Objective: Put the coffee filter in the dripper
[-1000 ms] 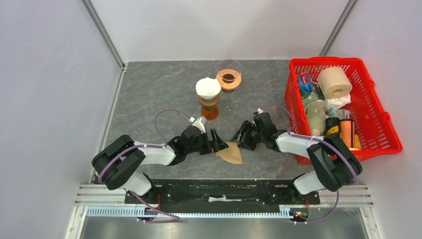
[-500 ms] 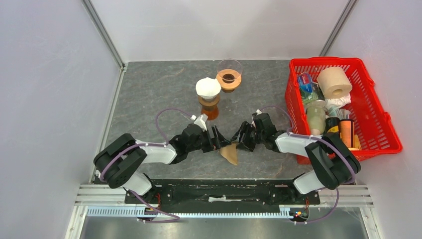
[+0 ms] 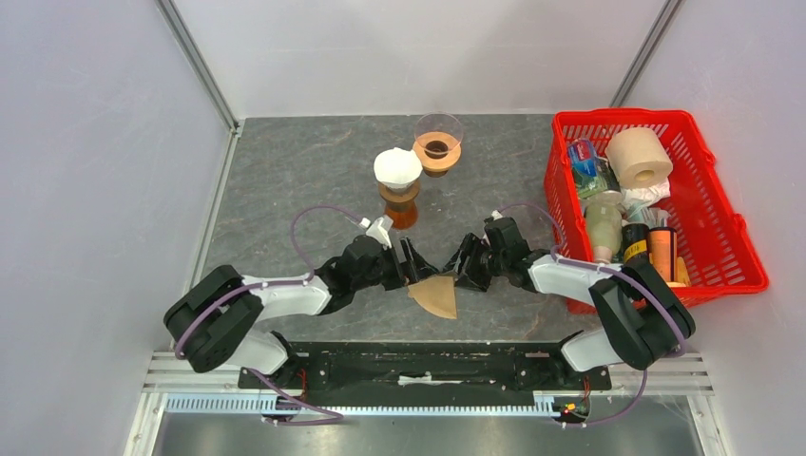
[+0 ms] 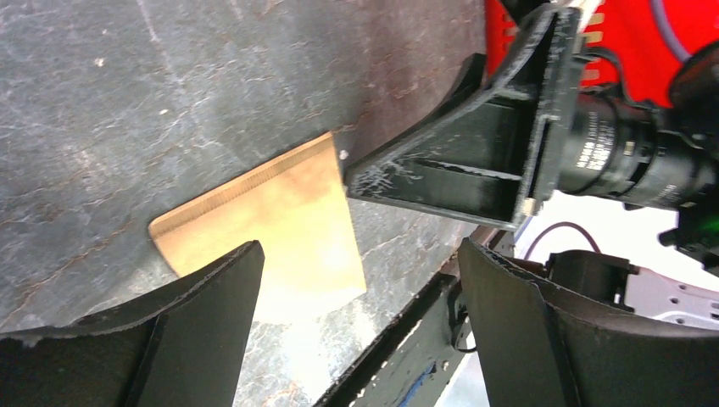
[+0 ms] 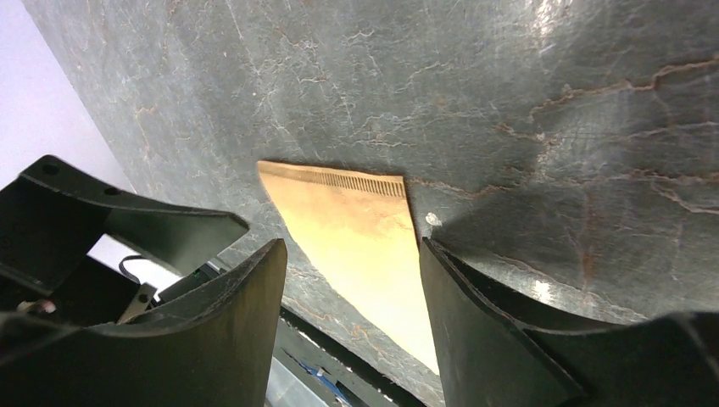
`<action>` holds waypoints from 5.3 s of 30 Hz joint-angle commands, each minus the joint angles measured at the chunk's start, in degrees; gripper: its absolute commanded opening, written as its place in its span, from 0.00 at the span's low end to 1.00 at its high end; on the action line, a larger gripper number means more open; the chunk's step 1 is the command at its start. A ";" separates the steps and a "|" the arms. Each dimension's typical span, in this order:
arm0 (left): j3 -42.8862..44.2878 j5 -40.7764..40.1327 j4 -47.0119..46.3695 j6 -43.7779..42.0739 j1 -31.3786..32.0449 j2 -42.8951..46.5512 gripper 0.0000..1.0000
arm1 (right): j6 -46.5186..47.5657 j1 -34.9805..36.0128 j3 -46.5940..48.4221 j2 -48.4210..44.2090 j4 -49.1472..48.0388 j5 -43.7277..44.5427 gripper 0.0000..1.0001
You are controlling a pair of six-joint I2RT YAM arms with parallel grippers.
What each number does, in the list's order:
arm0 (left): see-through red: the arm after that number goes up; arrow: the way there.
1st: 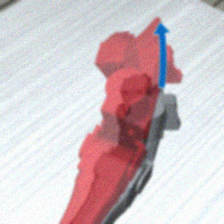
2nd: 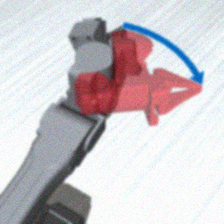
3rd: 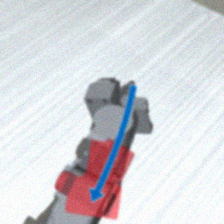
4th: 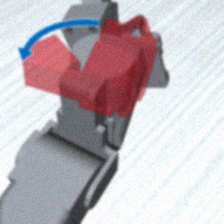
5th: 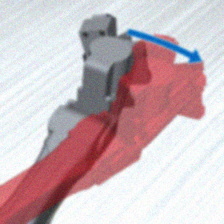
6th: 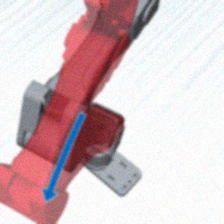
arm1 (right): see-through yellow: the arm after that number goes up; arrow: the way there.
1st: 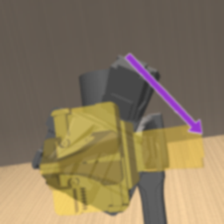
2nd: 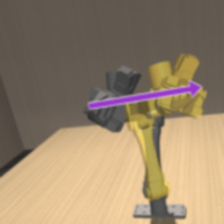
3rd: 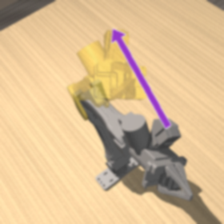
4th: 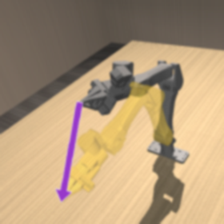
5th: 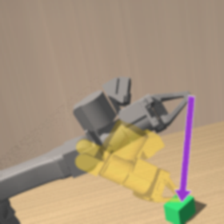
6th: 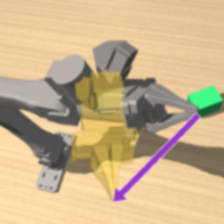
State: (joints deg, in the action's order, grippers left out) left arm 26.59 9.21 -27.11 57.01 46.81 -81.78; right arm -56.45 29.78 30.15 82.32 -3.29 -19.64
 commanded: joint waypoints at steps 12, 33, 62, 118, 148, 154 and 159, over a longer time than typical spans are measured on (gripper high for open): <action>7.09 -2.80 11.91 -9.28 0.28 -1.58 0.95 | 1.51 -0.01 -0.83 -1.92 6.03 0.20 0.68; 6.51 0.38 14.03 -6.93 -0.49 -7.86 0.93 | -3.80 1.49 -3.15 0.36 -8.76 -8.26 0.65; 6.20 -0.81 15.79 -7.20 -0.49 -6.08 0.92 | -12.64 1.41 -8.73 0.45 -34.40 -9.81 0.55; 3.95 -12.87 6.81 1.59 -3.17 26.12 0.26 | 11.59 1.42 -16.77 -42.43 -23.96 0.65 0.66; 3.57 -22.22 9.01 2.98 -3.04 26.74 0.27 | -21.98 3.43 -7.96 1.26 -78.65 -11.46 0.50; 3.50 -22.74 9.02 2.79 -3.04 26.40 0.27 | -18.91 4.36 -6.76 -1.09 -71.88 -12.27 0.45; 3.10 -20.56 8.49 1.61 -2.95 26.22 0.29 | -13.01 5.00 -5.07 -5.84 -57.89 -9.40 0.17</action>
State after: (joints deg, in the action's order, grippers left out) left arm 30.02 -10.98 -17.23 60.58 43.79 -55.35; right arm -75.16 34.26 22.17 80.79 -70.63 -30.59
